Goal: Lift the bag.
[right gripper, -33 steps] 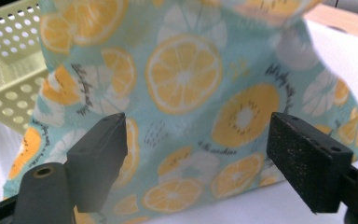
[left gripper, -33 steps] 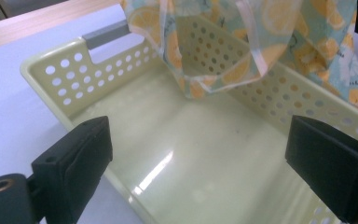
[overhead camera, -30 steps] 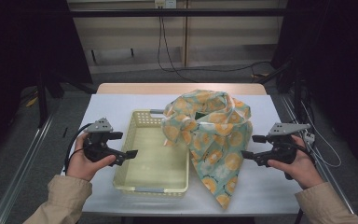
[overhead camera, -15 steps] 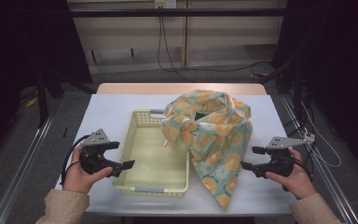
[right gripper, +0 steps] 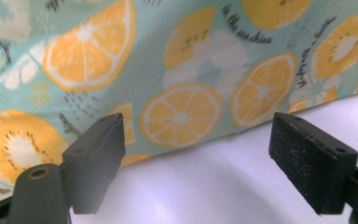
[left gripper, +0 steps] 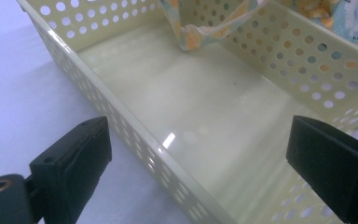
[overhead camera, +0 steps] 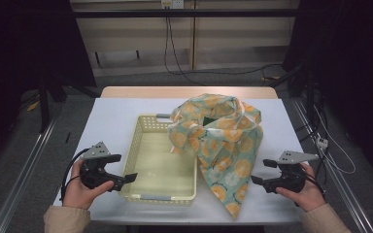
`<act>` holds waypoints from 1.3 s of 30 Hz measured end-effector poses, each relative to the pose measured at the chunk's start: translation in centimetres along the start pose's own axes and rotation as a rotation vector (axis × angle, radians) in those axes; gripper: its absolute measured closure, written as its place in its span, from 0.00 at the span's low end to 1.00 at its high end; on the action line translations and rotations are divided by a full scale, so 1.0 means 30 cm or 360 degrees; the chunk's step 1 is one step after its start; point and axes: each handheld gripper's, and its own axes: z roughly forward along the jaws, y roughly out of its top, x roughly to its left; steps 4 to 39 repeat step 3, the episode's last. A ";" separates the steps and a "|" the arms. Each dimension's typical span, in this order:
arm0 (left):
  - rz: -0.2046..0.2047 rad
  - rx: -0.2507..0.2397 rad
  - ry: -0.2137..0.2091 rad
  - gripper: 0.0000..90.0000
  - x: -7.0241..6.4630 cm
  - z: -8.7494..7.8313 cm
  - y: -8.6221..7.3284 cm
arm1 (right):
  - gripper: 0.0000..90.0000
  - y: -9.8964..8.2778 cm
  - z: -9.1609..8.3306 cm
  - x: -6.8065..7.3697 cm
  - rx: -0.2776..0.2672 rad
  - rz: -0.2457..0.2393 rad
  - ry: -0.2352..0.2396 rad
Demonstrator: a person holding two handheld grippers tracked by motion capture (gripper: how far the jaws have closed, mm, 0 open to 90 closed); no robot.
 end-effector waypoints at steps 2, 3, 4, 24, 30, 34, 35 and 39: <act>0.0010 0.0003 0.0006 0.07 0.000 0.004 0.000 | 0.20 -0.004 0.007 0.005 0.0011 0.0000 0.0014; 0.0008 0.0003 -0.0002 0.07 -0.002 0.007 0.000 | 0.20 -0.004 0.009 0.007 0.0015 -0.0005 0.0013; 0.0008 0.0003 -0.0002 0.07 -0.002 0.007 0.000 | 0.20 -0.004 0.009 0.007 0.0015 -0.0005 0.0013; 0.0008 0.0003 -0.0002 0.07 -0.002 0.007 0.000 | 0.20 -0.004 0.009 0.007 0.0015 -0.0005 0.0013; 0.0008 0.0003 -0.0002 0.07 -0.002 0.007 0.000 | 0.20 -0.004 0.009 0.007 0.0015 -0.0005 0.0013; 0.0008 0.0003 -0.0002 0.07 -0.002 0.007 0.000 | 0.20 -0.004 0.009 0.007 0.0015 -0.0005 0.0013; 0.0008 0.0003 -0.0002 0.07 -0.002 0.007 0.000 | 0.20 -0.004 0.009 0.007 0.0015 -0.0005 0.0013; 0.0008 0.0003 -0.0002 0.07 -0.002 0.007 0.000 | 0.20 -0.004 0.009 0.007 0.0015 -0.0005 0.0013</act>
